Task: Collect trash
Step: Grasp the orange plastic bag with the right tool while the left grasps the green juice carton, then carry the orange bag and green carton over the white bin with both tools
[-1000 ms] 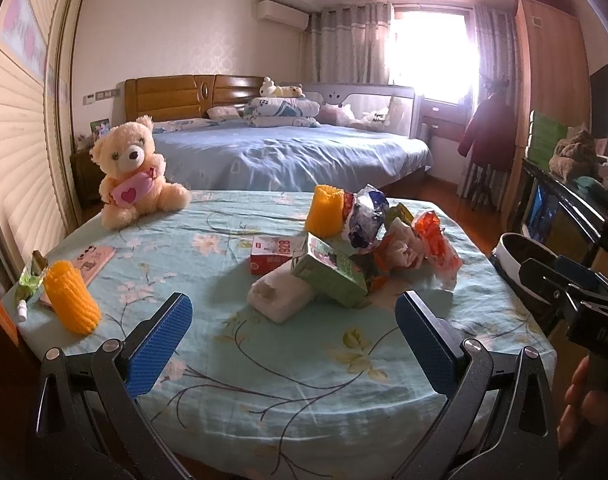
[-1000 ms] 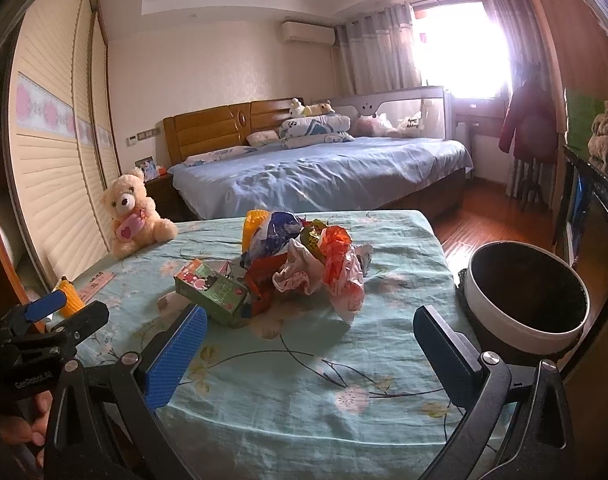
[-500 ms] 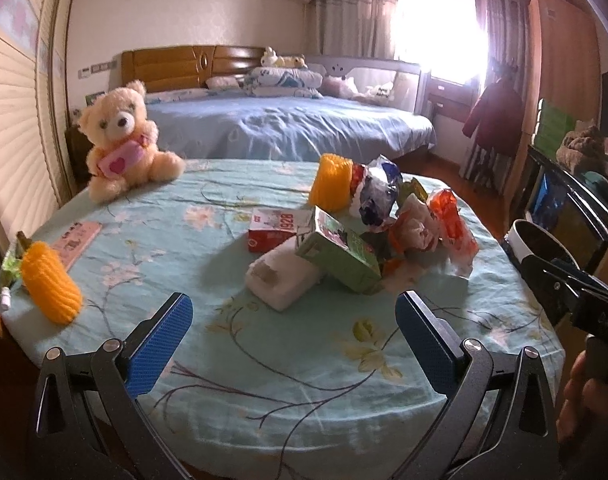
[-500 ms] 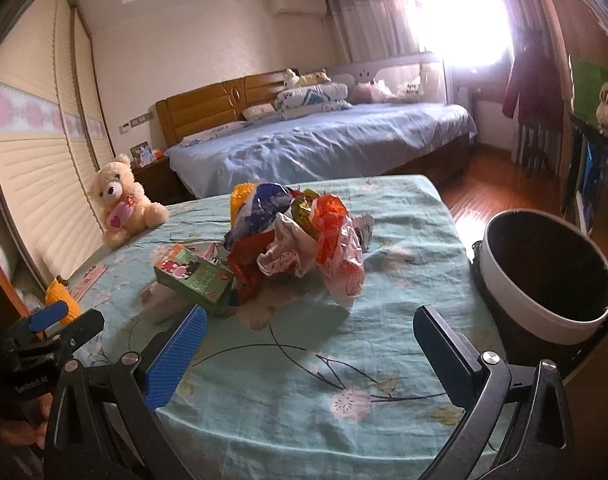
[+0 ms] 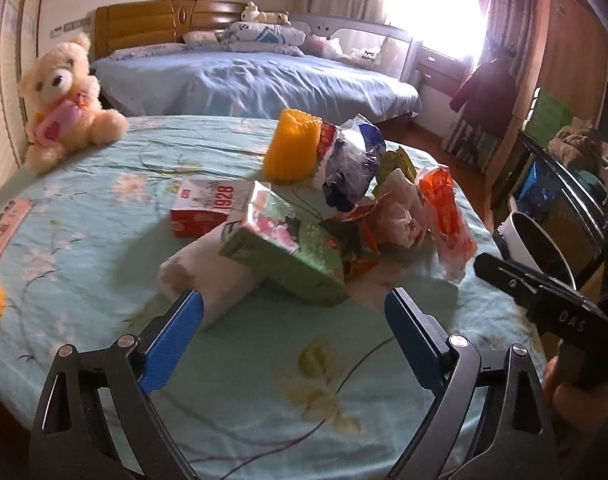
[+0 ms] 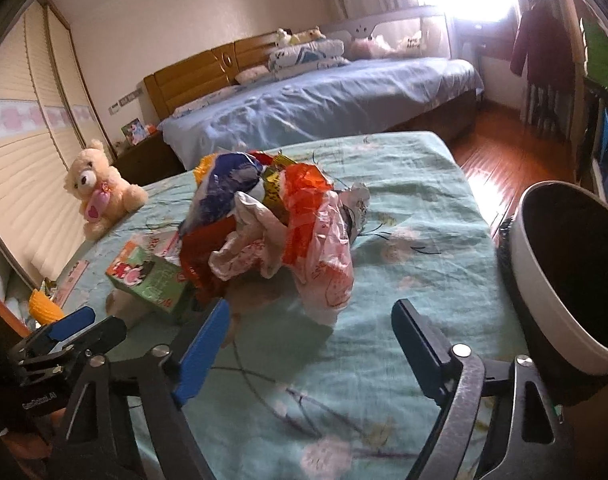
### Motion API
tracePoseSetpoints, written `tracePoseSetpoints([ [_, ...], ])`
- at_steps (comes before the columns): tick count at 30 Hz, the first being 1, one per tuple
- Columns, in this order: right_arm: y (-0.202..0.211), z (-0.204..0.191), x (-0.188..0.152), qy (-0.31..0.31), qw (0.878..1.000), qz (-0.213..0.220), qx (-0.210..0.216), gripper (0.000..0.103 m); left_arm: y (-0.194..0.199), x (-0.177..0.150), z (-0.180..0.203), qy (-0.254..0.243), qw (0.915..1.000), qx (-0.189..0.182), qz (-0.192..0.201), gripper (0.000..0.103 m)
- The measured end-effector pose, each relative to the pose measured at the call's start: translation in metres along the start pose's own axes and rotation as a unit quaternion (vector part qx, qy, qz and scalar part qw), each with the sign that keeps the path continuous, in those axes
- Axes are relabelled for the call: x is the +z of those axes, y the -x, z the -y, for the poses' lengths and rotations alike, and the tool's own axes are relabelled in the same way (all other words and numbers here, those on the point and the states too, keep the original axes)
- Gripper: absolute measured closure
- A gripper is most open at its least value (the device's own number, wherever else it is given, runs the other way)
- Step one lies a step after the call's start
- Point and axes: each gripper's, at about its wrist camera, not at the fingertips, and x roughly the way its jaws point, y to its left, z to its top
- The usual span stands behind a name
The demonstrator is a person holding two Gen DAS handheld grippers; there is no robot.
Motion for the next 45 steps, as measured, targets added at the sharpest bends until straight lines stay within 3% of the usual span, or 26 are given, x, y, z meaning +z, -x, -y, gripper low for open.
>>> tracePoseSetpoints([
  [4,-0.014,0.006,0.006,-0.001,1.0,-0.016,0.0,0.024,-0.016,0.006,-0.001,0.014,0.9999,0.009,-0.004,0.009],
  [10,-0.034,0.012,0.013,-0.008,0.999,-0.035,0.011,0.027,-0.032,0.014,-0.006,0.044,0.9989,0.012,-0.01,0.022],
  [13,-0.042,0.013,0.014,-0.01,0.999,-0.045,0.015,0.051,-0.036,0.019,-0.006,0.047,0.9988,0.009,-0.008,0.049],
  [14,-0.044,0.014,0.014,-0.013,0.999,-0.048,0.019,0.066,-0.038,0.02,-0.006,0.044,0.999,0.008,-0.01,0.065],
  [15,-0.045,0.015,0.013,-0.016,0.998,-0.05,0.022,0.068,-0.038,0.02,-0.005,0.04,0.9991,0.004,-0.011,0.076],
  [18,-0.039,0.015,0.01,-0.013,0.999,-0.038,0.023,0.074,-0.036,0.018,0.0,0.023,0.9997,-0.007,-0.009,0.089],
  [32,0.016,0.029,-0.005,-0.023,0.999,-0.007,0.03,0.077,0.005,0.0,0.024,-0.029,0.9989,-0.034,0.013,0.094],
  [45,0.05,0.047,-0.018,-0.043,0.999,0.01,0.015,0.077,0.027,-0.008,0.074,-0.081,0.9925,-0.089,0.024,0.095],
])
